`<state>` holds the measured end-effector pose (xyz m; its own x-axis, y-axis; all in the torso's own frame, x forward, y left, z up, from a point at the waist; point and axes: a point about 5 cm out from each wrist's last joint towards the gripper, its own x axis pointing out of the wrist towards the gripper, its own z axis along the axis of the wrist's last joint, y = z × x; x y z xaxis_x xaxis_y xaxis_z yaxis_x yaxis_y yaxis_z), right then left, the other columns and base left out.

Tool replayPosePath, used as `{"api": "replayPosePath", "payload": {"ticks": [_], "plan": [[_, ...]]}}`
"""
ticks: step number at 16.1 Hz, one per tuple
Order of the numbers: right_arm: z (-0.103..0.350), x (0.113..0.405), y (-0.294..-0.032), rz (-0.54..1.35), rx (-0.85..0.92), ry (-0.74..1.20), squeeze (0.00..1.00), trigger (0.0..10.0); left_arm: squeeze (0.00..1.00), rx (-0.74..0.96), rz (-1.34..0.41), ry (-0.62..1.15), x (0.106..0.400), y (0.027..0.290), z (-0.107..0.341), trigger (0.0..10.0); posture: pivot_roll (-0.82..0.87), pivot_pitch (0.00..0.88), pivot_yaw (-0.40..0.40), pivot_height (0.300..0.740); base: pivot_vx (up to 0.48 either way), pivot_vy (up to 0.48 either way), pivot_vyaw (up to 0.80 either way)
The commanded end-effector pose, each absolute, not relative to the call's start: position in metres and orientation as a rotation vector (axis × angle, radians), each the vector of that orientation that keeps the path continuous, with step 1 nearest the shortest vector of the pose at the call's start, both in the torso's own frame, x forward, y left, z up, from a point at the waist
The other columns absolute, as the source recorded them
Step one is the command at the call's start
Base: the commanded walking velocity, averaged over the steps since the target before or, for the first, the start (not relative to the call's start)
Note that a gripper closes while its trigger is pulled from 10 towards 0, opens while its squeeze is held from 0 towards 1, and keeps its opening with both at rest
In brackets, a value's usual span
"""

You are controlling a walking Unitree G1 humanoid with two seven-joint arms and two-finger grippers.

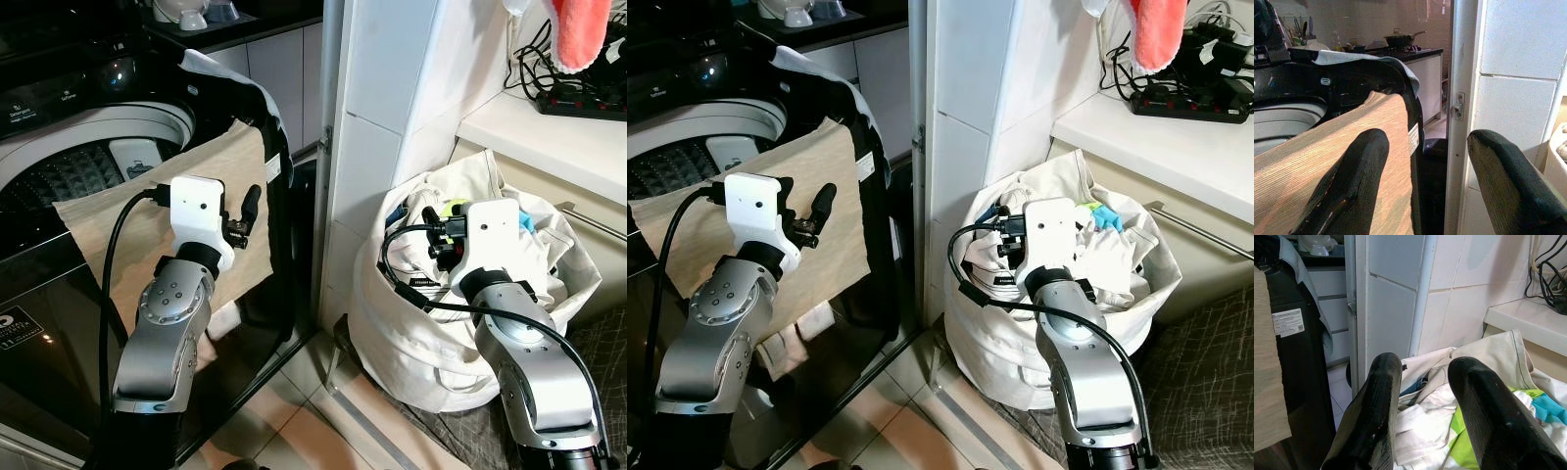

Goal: Clothes washing

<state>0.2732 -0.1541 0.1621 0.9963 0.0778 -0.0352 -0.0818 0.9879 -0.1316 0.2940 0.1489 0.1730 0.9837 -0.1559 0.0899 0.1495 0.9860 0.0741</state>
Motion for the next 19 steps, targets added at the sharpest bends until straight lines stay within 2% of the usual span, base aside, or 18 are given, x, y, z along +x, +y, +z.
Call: {"api": "replayPosePath", "payload": {"ticks": [1, 15, 19], "plan": [[0.110, 0.209, -0.199, -0.274, 0.043, 0.226, 0.00, 10.0, 0.00, 0.073, -0.254, 0.237, 0.308, 0.124, 0.121, 10.0, -0.15, 0.000, 0.218, 0.740, 0.000, 0.000, 0.00], [0.110, 0.209, -0.199, -0.274, 0.043, 0.226, 0.00, 10.0, 0.00, 0.073, -0.254, 0.237, 0.308, 0.124, 0.121, 10.0, -0.15, 0.000, 0.218, 0.740, 0.000, 0.000, 0.00], [0.117, 0.219, -0.204, -0.287, 0.045, 0.180, 0.00, 10.0, 0.00, 0.113, -0.255, 0.218, 0.305, 0.124, 0.123, 10.0, -0.12, 0.000, 0.199, 0.740, 0.000, 0.000, 0.00]]}}
